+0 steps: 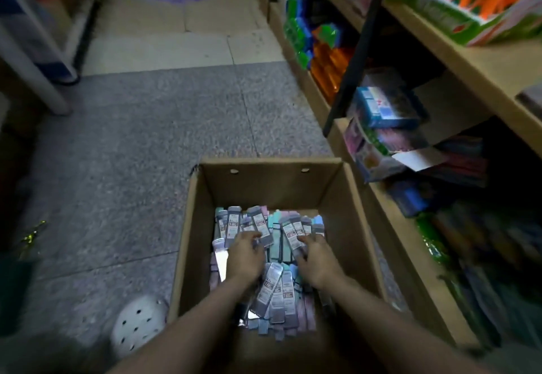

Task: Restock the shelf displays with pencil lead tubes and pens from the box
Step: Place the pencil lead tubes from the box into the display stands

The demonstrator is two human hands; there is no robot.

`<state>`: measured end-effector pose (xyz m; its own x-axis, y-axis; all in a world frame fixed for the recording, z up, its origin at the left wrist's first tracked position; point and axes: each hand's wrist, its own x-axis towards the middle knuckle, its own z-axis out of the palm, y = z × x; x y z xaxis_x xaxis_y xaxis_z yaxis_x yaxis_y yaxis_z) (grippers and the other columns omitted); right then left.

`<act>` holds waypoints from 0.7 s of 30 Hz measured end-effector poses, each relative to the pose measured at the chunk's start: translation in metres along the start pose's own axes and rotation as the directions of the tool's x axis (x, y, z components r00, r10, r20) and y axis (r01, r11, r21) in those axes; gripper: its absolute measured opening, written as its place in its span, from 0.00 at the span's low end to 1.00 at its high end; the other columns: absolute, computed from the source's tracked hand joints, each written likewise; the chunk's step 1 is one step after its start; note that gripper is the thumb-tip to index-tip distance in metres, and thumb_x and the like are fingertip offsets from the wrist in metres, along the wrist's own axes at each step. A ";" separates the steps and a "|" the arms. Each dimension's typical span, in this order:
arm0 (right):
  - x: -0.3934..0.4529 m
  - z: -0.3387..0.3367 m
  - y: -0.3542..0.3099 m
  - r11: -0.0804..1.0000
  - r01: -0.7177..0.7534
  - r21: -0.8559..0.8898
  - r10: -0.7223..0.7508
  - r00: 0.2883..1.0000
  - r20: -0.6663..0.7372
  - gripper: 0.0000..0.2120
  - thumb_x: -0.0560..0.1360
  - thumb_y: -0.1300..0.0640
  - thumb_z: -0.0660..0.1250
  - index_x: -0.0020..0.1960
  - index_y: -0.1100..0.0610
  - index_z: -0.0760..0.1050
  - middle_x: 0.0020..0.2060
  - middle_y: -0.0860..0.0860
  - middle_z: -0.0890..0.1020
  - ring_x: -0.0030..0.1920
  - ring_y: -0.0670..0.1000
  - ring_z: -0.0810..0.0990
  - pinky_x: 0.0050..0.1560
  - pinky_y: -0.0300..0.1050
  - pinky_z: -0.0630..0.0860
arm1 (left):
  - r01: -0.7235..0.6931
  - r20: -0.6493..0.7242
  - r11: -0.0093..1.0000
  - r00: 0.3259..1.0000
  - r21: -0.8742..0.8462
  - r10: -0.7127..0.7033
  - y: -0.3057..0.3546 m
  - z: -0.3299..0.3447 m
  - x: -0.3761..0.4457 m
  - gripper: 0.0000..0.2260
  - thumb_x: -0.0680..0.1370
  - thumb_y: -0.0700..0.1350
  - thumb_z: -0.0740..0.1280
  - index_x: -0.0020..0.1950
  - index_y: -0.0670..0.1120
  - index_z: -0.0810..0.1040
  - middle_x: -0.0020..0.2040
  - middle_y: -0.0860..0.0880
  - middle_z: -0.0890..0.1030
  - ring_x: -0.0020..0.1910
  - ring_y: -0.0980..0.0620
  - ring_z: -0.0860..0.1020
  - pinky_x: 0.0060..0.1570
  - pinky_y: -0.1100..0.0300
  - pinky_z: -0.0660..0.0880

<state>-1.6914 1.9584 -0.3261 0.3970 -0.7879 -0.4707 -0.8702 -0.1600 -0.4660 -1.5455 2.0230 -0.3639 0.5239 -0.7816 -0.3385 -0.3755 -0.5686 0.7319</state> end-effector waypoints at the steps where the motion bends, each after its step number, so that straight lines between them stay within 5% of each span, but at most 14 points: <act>1: 0.007 0.009 0.004 0.999 -0.004 -0.048 0.005 1.000 0.025 0.23 0.80 0.57 0.60 0.75 0.56 0.64 0.74 0.57 0.63 0.72 0.56 0.64 0.70 0.44 0.63 | -0.097 0.044 0.989 0.995 0.109 0.093 0.000 0.003 0.008 0.15 0.80 0.41 0.63 0.67 0.43 0.75 0.68 0.42 0.73 0.66 0.45 0.71 0.64 0.58 0.67; 6: 0.034 0.036 0.015 0.960 0.035 -0.277 -0.036 0.999 -0.001 0.30 0.79 0.56 0.60 0.78 0.47 0.55 0.77 0.54 0.53 0.76 0.58 0.55 0.73 0.51 0.59 | -0.407 0.324 0.732 0.909 0.546 0.263 -0.007 0.011 0.053 0.24 0.82 0.51 0.56 0.78 0.50 0.57 0.80 0.48 0.51 0.78 0.45 0.47 0.76 0.52 0.47; 12: 0.052 0.051 0.013 0.934 0.048 -0.355 -0.082 0.993 -0.081 0.31 0.78 0.57 0.63 0.77 0.46 0.55 0.72 0.56 0.60 0.71 0.57 0.61 0.68 0.52 0.65 | -0.455 0.444 0.616 0.877 0.642 0.185 -0.031 0.018 0.053 0.25 0.83 0.54 0.49 0.80 0.51 0.50 0.80 0.51 0.42 0.79 0.49 0.40 0.76 0.47 0.41; 17: 0.051 0.048 0.019 0.972 0.008 -0.235 -0.052 0.981 -0.184 0.26 0.78 0.60 0.65 0.72 0.45 0.64 0.65 0.52 0.68 0.62 0.53 0.72 0.59 0.47 0.75 | -0.432 0.387 0.682 0.893 0.590 0.230 -0.040 0.017 0.029 0.21 0.83 0.50 0.52 0.77 0.51 0.60 0.80 0.54 0.50 0.79 0.51 0.45 0.77 0.48 0.43; 21: 0.050 0.045 0.019 0.984 -0.077 0.160 0.109 0.973 -0.204 0.19 0.77 0.64 0.66 0.65 0.49 0.74 0.61 0.51 0.77 0.57 0.52 0.78 0.57 0.50 0.78 | -0.402 0.223 0.847 0.913 0.347 0.342 -0.029 0.013 0.023 0.13 0.81 0.43 0.60 0.64 0.46 0.75 0.66 0.48 0.74 0.69 0.46 0.67 0.69 0.57 0.62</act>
<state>-1.6746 1.9428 -0.3920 0.2315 -0.9055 -0.3558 -0.8399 -0.0015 -0.5427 -1.5325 2.0184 -0.4003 0.1791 -0.9652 -0.1908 -0.7944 -0.2563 0.5507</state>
